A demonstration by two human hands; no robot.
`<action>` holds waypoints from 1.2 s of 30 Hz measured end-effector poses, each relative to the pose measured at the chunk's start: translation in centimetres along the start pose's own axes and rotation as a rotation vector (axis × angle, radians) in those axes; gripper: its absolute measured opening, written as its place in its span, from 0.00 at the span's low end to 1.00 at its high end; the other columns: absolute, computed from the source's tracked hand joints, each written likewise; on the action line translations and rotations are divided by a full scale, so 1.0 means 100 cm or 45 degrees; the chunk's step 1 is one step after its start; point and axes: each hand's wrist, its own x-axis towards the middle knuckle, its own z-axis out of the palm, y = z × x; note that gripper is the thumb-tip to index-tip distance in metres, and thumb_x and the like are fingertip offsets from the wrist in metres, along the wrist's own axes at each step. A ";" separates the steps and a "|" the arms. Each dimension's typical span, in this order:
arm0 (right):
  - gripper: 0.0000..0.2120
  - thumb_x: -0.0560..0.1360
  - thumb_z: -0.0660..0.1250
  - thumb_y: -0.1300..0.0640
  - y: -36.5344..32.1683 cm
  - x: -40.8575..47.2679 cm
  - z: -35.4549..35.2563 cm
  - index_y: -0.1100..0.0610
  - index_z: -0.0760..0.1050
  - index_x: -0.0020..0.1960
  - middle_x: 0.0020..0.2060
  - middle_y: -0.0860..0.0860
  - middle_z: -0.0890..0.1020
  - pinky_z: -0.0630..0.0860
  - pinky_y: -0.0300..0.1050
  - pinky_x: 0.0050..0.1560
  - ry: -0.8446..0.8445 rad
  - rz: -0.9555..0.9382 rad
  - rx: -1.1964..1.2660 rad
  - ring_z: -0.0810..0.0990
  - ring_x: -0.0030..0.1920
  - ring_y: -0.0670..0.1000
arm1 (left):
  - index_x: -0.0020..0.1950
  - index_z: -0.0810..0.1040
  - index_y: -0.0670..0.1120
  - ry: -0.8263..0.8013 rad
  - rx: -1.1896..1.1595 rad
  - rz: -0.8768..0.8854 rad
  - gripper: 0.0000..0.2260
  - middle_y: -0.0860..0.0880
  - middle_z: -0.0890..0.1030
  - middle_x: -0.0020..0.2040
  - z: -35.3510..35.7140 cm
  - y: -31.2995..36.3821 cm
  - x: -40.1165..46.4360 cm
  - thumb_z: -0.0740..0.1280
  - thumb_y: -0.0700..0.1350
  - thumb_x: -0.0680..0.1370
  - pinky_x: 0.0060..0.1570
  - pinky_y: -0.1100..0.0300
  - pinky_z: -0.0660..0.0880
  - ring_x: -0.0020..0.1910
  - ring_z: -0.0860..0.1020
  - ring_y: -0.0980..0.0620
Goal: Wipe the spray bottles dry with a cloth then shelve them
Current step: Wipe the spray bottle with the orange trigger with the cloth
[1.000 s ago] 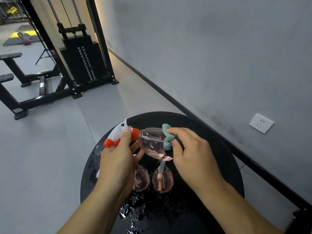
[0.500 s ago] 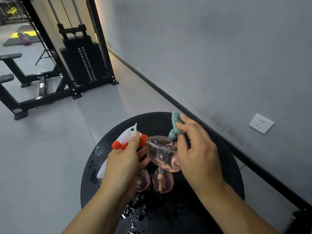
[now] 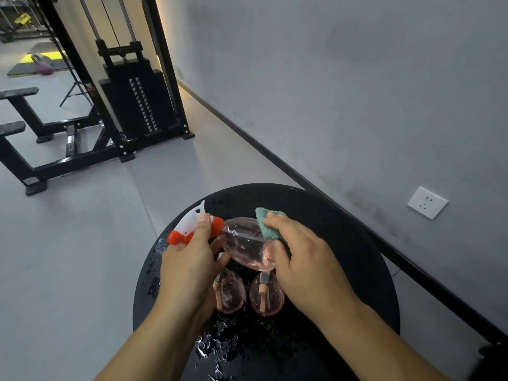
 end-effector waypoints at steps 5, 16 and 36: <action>0.22 0.82 0.62 0.62 0.005 0.003 0.004 0.46 0.71 0.73 0.71 0.37 0.70 0.60 0.37 0.75 0.049 0.003 0.128 0.59 0.74 0.34 | 0.68 0.79 0.42 -0.036 -0.060 0.076 0.16 0.47 0.89 0.50 -0.003 0.006 0.001 0.67 0.50 0.86 0.48 0.54 0.86 0.52 0.88 0.49; 0.19 0.78 0.69 0.65 0.004 -0.001 0.007 0.52 0.79 0.67 0.65 0.40 0.77 0.69 0.37 0.69 0.283 -0.086 0.299 0.70 0.71 0.43 | 0.60 0.83 0.45 -0.092 -0.213 0.007 0.15 0.48 0.89 0.53 0.003 0.005 -0.003 0.70 0.55 0.82 0.55 0.55 0.84 0.56 0.87 0.50; 0.19 0.75 0.73 0.64 -0.008 -0.009 0.012 0.50 0.81 0.63 0.61 0.36 0.78 0.70 0.33 0.66 0.247 -0.123 0.443 0.74 0.68 0.43 | 0.50 0.82 0.48 0.162 -0.211 0.086 0.12 0.52 0.82 0.37 -0.006 0.007 0.018 0.81 0.50 0.73 0.35 0.58 0.81 0.36 0.84 0.53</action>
